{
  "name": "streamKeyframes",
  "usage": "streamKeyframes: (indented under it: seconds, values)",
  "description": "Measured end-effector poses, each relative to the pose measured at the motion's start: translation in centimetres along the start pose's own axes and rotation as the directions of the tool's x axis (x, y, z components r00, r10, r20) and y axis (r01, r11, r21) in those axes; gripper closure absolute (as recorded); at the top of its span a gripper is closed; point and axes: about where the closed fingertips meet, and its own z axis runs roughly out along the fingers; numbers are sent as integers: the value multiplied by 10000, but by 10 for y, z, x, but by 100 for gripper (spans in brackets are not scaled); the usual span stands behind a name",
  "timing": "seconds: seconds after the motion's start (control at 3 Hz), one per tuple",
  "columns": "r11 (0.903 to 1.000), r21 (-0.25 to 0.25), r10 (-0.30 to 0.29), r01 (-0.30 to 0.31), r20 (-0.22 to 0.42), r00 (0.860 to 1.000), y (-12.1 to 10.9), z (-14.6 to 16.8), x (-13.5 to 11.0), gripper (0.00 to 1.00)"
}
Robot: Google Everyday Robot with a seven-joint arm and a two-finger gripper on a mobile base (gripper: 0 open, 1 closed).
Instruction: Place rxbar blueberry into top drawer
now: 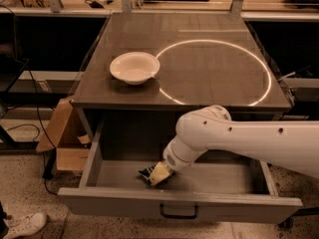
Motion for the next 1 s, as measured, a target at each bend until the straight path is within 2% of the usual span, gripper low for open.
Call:
streamKeyframes:
  seconds: [1.0]
  values:
    - [10000,0,-1,1,0,10000,0,0,0,14]
